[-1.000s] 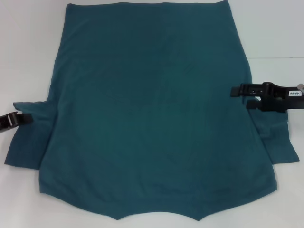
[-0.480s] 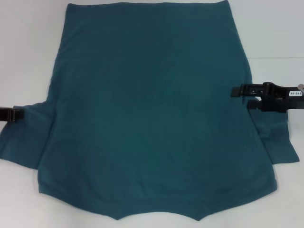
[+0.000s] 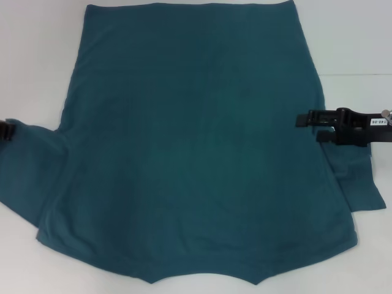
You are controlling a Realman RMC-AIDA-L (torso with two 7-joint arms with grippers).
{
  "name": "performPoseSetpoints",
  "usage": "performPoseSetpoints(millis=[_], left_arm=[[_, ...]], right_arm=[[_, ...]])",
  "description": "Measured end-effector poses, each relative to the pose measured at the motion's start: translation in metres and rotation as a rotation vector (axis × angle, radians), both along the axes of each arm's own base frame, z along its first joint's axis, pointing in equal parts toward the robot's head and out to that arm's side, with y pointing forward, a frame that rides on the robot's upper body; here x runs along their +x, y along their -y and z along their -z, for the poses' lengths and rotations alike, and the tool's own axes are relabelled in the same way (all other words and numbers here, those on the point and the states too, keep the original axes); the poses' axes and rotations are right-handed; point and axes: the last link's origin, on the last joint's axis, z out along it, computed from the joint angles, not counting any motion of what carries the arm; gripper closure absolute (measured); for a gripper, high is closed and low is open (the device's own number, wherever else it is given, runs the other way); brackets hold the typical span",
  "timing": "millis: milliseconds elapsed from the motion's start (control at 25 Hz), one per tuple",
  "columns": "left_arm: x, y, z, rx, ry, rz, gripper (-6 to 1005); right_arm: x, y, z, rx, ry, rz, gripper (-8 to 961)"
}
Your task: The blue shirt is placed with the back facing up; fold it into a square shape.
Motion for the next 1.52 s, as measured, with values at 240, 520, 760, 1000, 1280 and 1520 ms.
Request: performPoseSetpoints(millis=[240, 520, 760, 1000, 1280, 1520], left_arm=[[0.008, -0.003, -0.004, -0.003, -0.041, 0.012, 992], [0.024, 0.001, 0.002, -0.055, -0.017, -0.014, 987], [0.063, 0.004, 0.014, -0.13, 0.114, -0.069, 984], [0.098, -0.003, 0.041, -0.194, 0.127, -0.116, 980], [0.124, -0.013, 0.071, -0.222, 0.143, -0.174, 975], [0.136, -0.022, 0.084, -0.206, 0.142, -0.19, 972]], right_arm=[[0.0, 0.0, 0.0, 0.0, -0.001, 0.001, 70], [-0.001, 0.0, 0.0, -0.003, -0.003, -0.003, 69], [-0.003, -0.002, 0.002, 0.001, -0.002, -0.002, 69], [-0.002, -0.002, 0.003, 0.009, -0.004, 0.005, 69], [0.001, -0.002, 0.005, 0.027, -0.008, 0.026, 69], [0.002, -0.002, 0.005, 0.034, -0.006, 0.032, 69]])
